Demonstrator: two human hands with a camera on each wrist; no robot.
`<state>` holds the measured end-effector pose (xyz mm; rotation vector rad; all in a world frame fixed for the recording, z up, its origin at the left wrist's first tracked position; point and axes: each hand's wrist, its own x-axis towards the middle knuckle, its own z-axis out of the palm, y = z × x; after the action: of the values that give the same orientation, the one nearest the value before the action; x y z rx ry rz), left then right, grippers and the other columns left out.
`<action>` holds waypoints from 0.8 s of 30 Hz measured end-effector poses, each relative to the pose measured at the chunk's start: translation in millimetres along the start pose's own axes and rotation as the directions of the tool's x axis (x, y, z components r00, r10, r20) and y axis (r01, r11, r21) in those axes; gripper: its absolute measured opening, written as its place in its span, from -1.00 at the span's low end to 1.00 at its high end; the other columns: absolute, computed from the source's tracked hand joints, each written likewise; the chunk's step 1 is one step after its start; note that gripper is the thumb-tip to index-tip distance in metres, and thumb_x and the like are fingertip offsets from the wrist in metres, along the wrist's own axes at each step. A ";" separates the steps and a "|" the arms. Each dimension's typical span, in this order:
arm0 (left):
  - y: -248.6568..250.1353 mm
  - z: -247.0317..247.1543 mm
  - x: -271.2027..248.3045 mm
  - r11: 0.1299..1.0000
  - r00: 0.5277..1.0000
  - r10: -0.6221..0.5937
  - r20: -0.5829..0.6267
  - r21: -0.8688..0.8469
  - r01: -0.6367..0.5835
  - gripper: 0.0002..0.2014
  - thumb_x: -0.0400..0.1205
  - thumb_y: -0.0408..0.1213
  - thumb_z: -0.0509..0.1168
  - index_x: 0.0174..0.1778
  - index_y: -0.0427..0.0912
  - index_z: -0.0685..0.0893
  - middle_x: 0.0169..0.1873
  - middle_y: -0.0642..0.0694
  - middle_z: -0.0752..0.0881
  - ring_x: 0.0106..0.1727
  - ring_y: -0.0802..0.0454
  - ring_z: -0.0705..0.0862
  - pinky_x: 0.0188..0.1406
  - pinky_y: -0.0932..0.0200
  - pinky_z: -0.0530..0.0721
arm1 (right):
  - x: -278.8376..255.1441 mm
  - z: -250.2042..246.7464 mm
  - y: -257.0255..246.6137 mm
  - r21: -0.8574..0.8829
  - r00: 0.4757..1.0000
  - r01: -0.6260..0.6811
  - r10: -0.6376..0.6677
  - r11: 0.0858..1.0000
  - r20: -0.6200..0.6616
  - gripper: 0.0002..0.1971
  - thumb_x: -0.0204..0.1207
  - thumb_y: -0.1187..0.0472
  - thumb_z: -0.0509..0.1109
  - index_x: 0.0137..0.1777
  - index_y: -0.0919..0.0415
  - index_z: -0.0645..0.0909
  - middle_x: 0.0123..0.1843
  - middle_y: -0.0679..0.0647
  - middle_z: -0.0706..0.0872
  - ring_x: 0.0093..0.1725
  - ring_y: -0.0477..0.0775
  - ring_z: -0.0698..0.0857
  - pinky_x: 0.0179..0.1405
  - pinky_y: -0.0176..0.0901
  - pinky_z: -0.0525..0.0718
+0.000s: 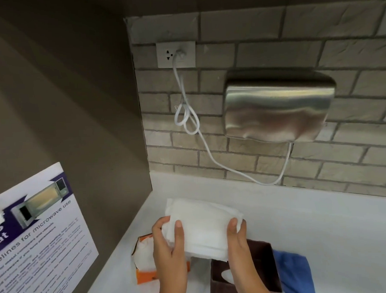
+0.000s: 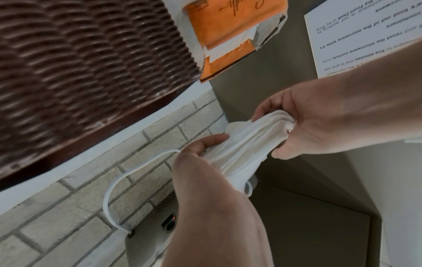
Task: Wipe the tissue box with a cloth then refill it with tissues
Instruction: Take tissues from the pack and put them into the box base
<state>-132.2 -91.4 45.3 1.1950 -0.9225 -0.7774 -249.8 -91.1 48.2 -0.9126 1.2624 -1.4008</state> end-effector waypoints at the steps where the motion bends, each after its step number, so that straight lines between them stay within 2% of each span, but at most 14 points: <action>1: -0.5 1.1 -0.6 1.000 1.000 -0.002 -0.002 0.012 0.002 -0.77 0.64 -0.15 0.23 0.19 0.05 0.42 0.00 0.27 0.52 -0.02 0.23 0.58 -0.24 0.47 0.55 | 0.0 -0.5 0.3 0.006 1.000 -0.010 0.010 1.000 -0.008 -0.36 0.57 -0.17 -0.07 0.64 -0.03 0.01 0.29 -0.11 0.37 0.12 -0.14 0.47 0.19 -0.28 0.36; 2: -1.4 2.1 -1.2 1.000 1.000 -0.007 -0.003 0.024 0.007 -0.77 0.63 -0.14 0.24 0.19 0.06 0.41 -0.01 0.24 0.53 -0.02 0.22 0.59 -0.25 0.46 0.56 | 1.0 -2.0 2.3 0.019 1.000 -0.018 0.019 1.000 -0.012 -0.37 0.60 -0.18 -0.08 0.65 -0.04 -0.02 0.31 -0.13 0.35 0.17 -0.12 0.44 0.21 -0.26 0.35; 4: -3.8 3.8 -1.8 0.999 1.000 -0.028 -0.004 0.039 0.028 -0.80 0.64 -0.12 0.23 0.14 0.07 0.42 -0.03 0.21 0.55 -0.02 0.22 0.60 -0.23 0.42 0.57 | 0.6 -3.6 3.5 0.005 1.000 -0.005 0.005 1.000 -0.006 -0.33 0.54 -0.25 -0.05 0.63 -0.05 0.04 0.36 -0.12 0.42 0.20 -0.09 0.50 0.24 -0.22 0.41; 6: -6.1 5.9 -2.9 0.998 0.999 -0.039 -0.010 0.057 0.039 -0.84 0.64 -0.09 0.22 0.10 0.03 0.46 -0.05 0.14 0.60 -0.02 0.16 0.62 -0.20 0.36 0.59 | -2.1 -4.6 2.0 -0.011 1.000 0.015 -0.015 1.000 -0.022 -0.37 0.54 -0.24 -0.02 0.59 -0.05 0.12 0.32 -0.11 0.50 0.17 -0.07 0.55 0.20 -0.24 0.48; 7: -7.0 7.0 -4.2 0.997 0.999 -0.034 -0.012 0.075 0.034 -0.86 0.65 -0.09 0.21 0.07 0.00 0.47 -0.07 0.09 0.61 -0.03 0.13 0.62 -0.21 0.34 0.60 | -3.3 -5.7 2.1 -0.011 0.999 0.030 -0.030 0.999 -0.039 -0.45 0.54 -0.23 0.00 0.51 -0.10 0.21 0.23 -0.12 0.55 0.10 -0.09 0.59 0.12 -0.31 0.52; 9: -7.1 8.3 -6.7 0.997 1.000 -0.018 -0.007 0.081 0.019 -0.95 0.66 -0.10 0.19 -0.05 0.04 0.47 -0.12 0.08 0.62 -0.06 0.13 0.63 -0.27 0.34 0.59 | -4.3 -7.9 1.5 -0.043 0.996 0.057 -0.060 0.997 -0.071 -0.67 0.50 -0.22 0.03 0.15 -0.13 0.39 0.06 -0.13 0.64 -0.01 -0.15 0.66 -0.19 -0.40 0.61; 11: -6.9 9.4 -10.5 0.998 1.000 0.009 0.009 0.065 -0.009 -0.91 0.68 -0.13 0.16 -0.15 0.09 0.44 -0.15 0.11 0.62 -0.07 0.17 0.63 -0.26 0.31 0.59 | -2.9 -10.7 4.0 -0.102 0.989 0.083 -0.095 0.991 -0.116 -0.78 0.57 -0.16 0.08 0.00 -0.07 0.40 0.01 -0.04 0.69 -0.03 -0.10 0.70 -0.32 -0.42 0.64; 12: -7.6 9.5 -12.2 0.998 1.000 0.017 0.017 0.052 -0.018 -0.90 0.69 -0.15 0.15 -0.15 0.08 0.44 -0.15 0.09 0.62 -0.07 0.17 0.63 -0.24 0.30 0.59 | -2.8 -11.5 4.0 -0.125 0.984 0.094 -0.111 0.988 -0.142 -0.82 0.61 -0.12 0.12 -0.01 -0.05 0.40 0.00 0.01 0.70 -0.04 -0.07 0.72 -0.32 -0.41 0.65; 15: -12.9 10.6 -16.8 0.998 0.999 0.026 0.031 0.055 -0.028 -0.89 0.70 -0.17 0.14 -0.03 -0.13 0.45 -0.15 0.06 0.62 -0.08 0.18 0.62 -0.27 0.36 0.54 | -1.5 -17.6 7.5 -0.183 0.973 0.099 -0.134 0.978 -0.186 -0.82 0.63 -0.07 0.17 -0.01 0.02 0.40 -0.04 0.11 0.71 -0.10 0.00 0.72 -0.28 -0.34 0.67; 18: -18.2 13.8 -21.1 0.992 0.996 0.040 0.073 0.118 -0.049 -0.91 0.71 -0.22 0.14 0.03 -0.13 0.36 -0.18 0.11 0.55 -0.15 0.24 0.58 -0.32 0.46 0.54 | -0.3 -29.5 4.3 -0.271 0.984 0.030 -0.076 0.962 -0.160 -0.71 0.66 -0.09 0.14 0.13 0.14 0.35 -0.12 0.01 0.65 -0.18 -0.10 0.66 -0.40 -0.50 0.61; 19: -19.1 15.0 -21.7 0.989 0.994 0.055 0.099 0.133 -0.068 -0.90 0.71 -0.26 0.14 0.05 -0.11 0.32 -0.18 0.13 0.53 -0.17 0.24 0.58 -0.32 0.48 0.55 | 1.2 -36.1 2.8 -0.291 0.990 -0.011 -0.030 0.957 -0.137 -0.69 0.65 -0.09 0.15 0.17 0.14 0.31 -0.10 -0.03 0.62 -0.15 -0.12 0.64 -0.36 -0.49 0.61; 20: -21.2 17.0 -22.0 0.984 0.989 0.067 0.133 0.153 -0.087 -0.87 0.72 -0.29 0.13 0.08 -0.08 0.29 -0.17 0.12 0.53 -0.19 0.22 0.59 -0.31 0.46 0.56 | 1.9 -43.9 -0.1 -0.307 0.993 -0.065 0.030 0.950 -0.116 -0.66 0.65 -0.10 0.18 0.20 0.14 0.28 -0.03 -0.03 0.61 -0.08 -0.08 0.65 -0.22 -0.42 0.64; 22: -28.7 20.6 -20.8 0.969 0.971 0.071 0.227 0.215 -0.122 -0.85 0.72 -0.35 0.10 0.11 -0.03 0.30 -0.16 0.05 0.57 -0.19 0.07 0.62 -0.27 0.33 0.58 | 3.0 -62.1 -4.8 -0.354 0.986 -0.167 0.152 0.920 -0.070 -0.62 0.63 -0.06 0.23 0.26 0.16 0.27 0.15 0.07 0.60 0.12 0.07 0.64 0.13 -0.14 0.65; 24: -39.5 27.3 -22.0 0.934 0.935 0.045 0.352 0.317 -0.165 -0.81 0.72 -0.41 0.06 0.08 -0.01 0.42 -0.07 -0.02 0.61 -0.06 0.01 0.62 -0.16 0.41 0.50 | 3.0 -82.0 -4.4 -0.481 0.974 -0.222 0.211 0.848 -0.077 -0.70 0.63 -0.03 0.24 0.18 0.14 0.32 0.15 0.11 0.60 0.10 0.08 0.64 0.21 -0.03 0.64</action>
<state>-167.2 -91.5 5.8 1.3195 -1.4449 -0.7676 -329.9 -75.5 38.3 -1.0489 1.7222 -0.9252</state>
